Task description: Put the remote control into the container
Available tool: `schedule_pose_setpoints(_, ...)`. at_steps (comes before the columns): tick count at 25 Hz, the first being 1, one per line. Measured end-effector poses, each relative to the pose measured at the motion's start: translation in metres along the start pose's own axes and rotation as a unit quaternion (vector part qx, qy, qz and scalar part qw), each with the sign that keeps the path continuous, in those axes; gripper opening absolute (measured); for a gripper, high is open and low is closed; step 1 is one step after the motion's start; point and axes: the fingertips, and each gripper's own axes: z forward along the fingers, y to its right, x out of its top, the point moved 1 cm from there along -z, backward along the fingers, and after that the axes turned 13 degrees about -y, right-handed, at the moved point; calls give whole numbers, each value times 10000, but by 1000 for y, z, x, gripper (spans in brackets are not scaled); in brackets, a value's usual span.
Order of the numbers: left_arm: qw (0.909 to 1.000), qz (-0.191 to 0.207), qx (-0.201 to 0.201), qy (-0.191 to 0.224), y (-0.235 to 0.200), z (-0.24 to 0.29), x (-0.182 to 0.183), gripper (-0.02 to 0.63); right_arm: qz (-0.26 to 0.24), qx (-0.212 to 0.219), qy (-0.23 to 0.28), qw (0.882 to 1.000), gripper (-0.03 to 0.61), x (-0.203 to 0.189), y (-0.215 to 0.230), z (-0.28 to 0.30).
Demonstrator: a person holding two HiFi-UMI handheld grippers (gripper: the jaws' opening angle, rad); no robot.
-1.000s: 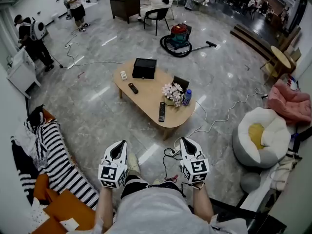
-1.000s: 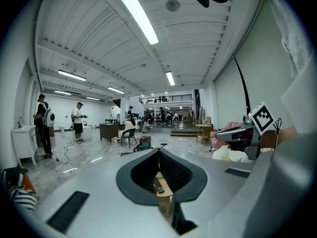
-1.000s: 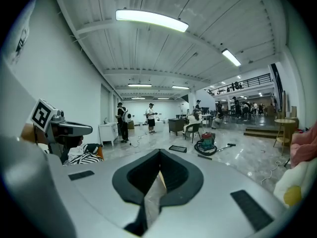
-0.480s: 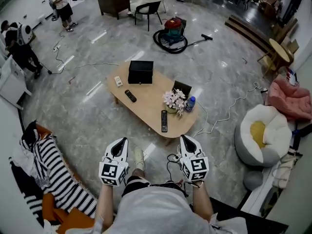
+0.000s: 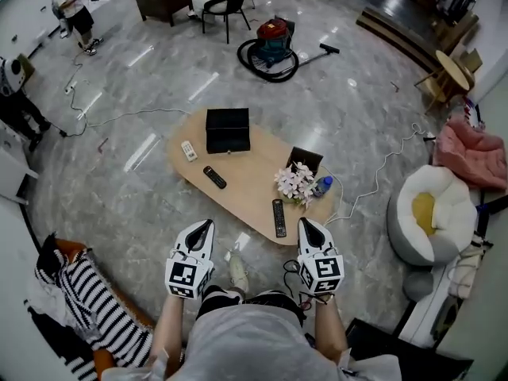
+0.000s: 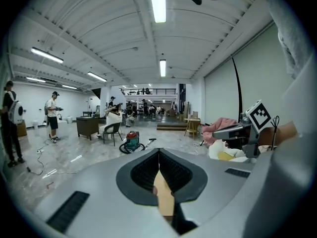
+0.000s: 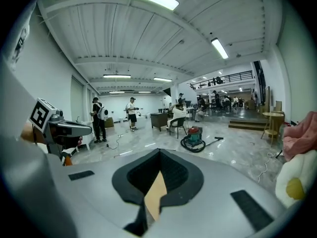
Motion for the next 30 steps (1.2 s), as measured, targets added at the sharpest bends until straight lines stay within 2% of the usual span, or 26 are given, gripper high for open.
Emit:
schedule_pose_setpoints(7,9984,191,-524,-105,-38,55,11,8,230,-405,-80,9989,9,12,8,45)
schedule_pose_setpoints(15,9952,222,-902,-299,-44,98,10,8,386,-603,-394,9967,9,-1,24,72)
schedule_pose_setpoints(20,9949,158,-858,-512,-60,124,-5,8,320,-601,-621,9957,9,-14,29,99)
schedule_pose_setpoints(26,9931,195,-765,-863,-73,160,-33,9,431,-425,-1028,9929,9,-51,41,145)
schedule_pose_setpoints(30,9908,-23,-800,-1089,-76,191,-58,8,415,-265,-1298,9903,9,-76,51,175)
